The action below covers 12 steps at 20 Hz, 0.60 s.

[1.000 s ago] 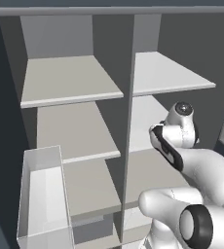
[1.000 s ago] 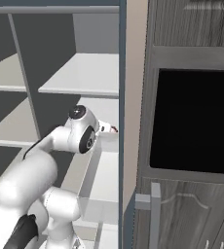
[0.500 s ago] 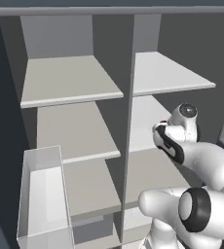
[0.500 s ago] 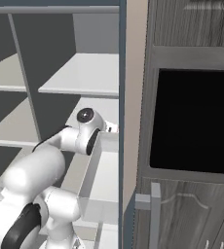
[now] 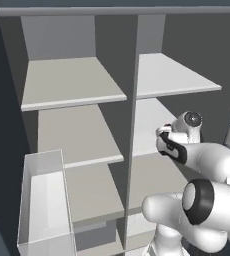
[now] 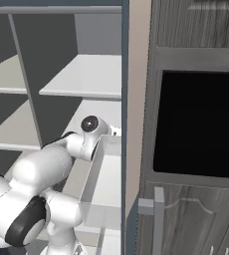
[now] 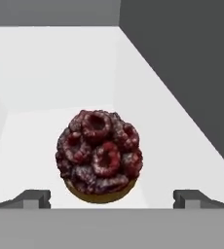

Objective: Take the cakes from the fridge and place them on the empty tray on the dining counter.

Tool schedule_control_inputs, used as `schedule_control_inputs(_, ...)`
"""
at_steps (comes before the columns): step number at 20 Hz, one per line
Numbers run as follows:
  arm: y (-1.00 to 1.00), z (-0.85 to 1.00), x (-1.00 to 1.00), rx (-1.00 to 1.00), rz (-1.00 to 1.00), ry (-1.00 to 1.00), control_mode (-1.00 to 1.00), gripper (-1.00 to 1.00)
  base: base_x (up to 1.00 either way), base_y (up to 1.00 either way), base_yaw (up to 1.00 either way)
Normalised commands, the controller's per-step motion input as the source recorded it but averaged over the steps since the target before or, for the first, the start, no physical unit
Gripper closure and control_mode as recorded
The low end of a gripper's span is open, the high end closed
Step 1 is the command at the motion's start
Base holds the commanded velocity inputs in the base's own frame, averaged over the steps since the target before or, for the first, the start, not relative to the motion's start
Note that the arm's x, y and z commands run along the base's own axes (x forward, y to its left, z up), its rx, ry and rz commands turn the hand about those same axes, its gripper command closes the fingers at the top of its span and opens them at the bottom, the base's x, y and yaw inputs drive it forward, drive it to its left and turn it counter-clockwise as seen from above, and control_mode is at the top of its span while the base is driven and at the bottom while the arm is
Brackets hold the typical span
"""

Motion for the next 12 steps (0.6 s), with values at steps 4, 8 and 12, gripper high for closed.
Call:
schedule_control_inputs(4,0.00,0.00,0.48,0.00,0.00,0.00,-1.00,-1.00,0.00,0.00,0.00)
schedule_control_inputs(8,0.00,0.00,0.37,0.00,0.00,0.00,-1.00,-1.00,0.00,0.00,0.00)
schedule_control_inputs(12,0.00,-0.10,0.08,0.00,0.00,0.02,-1.00,-1.00,0.00,0.00,0.00)
